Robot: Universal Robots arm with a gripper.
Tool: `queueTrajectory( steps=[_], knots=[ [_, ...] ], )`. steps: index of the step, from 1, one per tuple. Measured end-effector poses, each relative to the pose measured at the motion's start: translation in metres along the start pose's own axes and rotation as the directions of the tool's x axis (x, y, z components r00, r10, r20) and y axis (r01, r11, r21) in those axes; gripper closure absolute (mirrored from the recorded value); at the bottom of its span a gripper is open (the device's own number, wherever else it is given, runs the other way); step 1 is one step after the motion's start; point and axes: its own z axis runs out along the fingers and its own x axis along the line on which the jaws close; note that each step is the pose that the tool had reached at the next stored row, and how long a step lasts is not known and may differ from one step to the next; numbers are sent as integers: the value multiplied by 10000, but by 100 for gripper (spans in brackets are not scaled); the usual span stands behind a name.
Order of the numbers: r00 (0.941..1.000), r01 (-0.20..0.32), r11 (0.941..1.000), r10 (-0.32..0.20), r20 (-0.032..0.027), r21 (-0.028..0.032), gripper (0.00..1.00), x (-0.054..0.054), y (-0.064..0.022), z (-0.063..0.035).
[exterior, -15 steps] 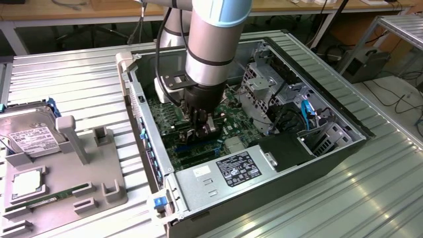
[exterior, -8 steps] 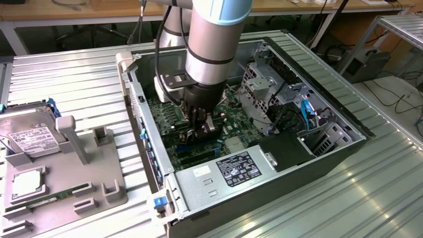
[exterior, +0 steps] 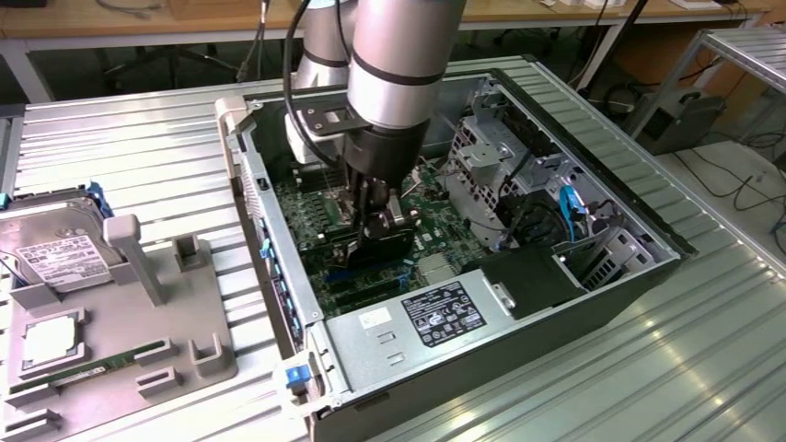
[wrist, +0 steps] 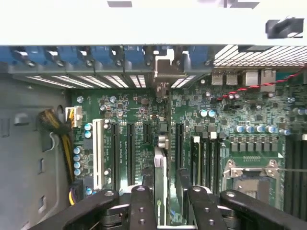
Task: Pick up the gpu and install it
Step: 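Insert the gpu into the slot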
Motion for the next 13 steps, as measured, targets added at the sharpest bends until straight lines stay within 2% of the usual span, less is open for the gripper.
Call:
queueTrajectory(
  steps=[1,2,4,13],
  knots=[
    [10000,1,10000,-1,0,-1,75,-1,1,-2],
    [10000,1,10000,-1,1,0,75,-3,3,-2],
    [10000,0,10000,0,-2,-1,87,-5,9,-2],
    [10000,0,10000,0,-1,23,89,-69,40,87]
  ],
)
